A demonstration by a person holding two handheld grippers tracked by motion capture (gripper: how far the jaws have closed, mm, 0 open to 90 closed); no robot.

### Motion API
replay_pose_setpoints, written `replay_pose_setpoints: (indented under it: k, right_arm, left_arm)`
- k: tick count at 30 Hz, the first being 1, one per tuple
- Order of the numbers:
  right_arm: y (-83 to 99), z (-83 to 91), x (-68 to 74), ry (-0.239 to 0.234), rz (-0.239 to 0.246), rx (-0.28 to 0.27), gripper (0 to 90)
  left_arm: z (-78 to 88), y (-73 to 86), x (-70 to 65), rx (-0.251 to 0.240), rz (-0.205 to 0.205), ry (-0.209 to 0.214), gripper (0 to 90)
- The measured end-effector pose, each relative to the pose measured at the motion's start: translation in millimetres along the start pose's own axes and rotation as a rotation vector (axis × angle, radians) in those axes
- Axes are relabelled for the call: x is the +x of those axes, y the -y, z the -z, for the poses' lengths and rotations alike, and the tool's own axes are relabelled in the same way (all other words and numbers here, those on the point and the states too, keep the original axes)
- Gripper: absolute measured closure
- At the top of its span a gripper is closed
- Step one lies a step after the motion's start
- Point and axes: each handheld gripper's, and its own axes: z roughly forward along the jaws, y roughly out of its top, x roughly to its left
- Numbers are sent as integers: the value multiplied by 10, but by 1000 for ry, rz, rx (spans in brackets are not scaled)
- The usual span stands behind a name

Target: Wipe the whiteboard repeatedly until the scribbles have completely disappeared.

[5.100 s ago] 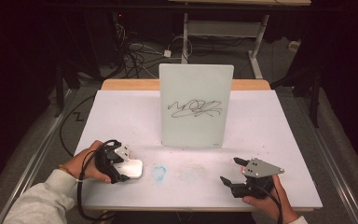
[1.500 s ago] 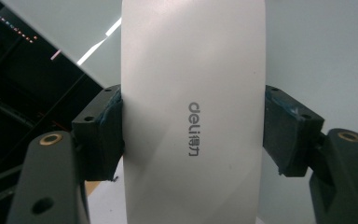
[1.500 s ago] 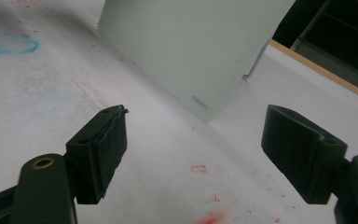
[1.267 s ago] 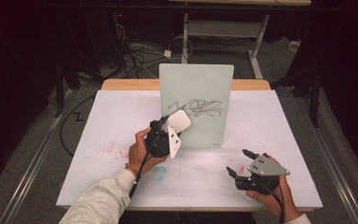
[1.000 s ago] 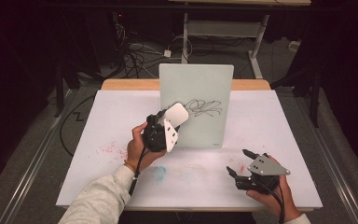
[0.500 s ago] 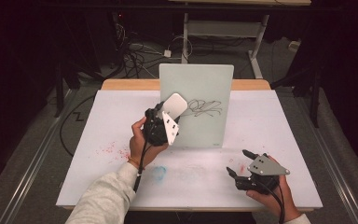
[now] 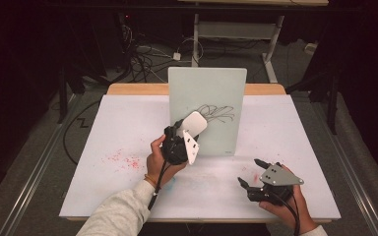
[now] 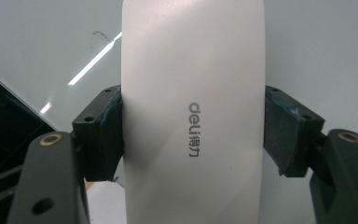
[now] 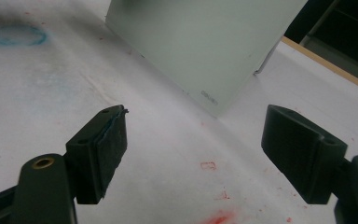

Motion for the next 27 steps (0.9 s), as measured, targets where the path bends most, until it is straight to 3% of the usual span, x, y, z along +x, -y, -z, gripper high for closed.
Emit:
replay_pose_setpoints:
  k: [3,6,8,11,15,20,27]
  right_arm:
    - [-2,1,1,2,1,0,232]
    - [-3,10,-2,4,-2,-3,232]
    - [-6,10,-9,7,-2,-3,232]
    - [-7,9,-12,8,-3,-5,232]
    - [-4,3,-19,-11,-15,-4,232]
    - [4,19,-42,-12,-24,-9,232]
    - [2,21,-42,-15,-25,-10,232]
  left_arm:
    - [5,-18,64,-6,21,-12,291]
    - [16,-84,257,-21,98,-33,291]
    - [10,-108,272,-20,101,-40,291]
    - [-18,-157,200,-16,84,-71,291]
    - [-49,-200,50,-19,72,-55,291]
    - [-96,-201,-244,-8,14,-37,291]
    - [-102,-208,-288,-5,-2,-23,291]
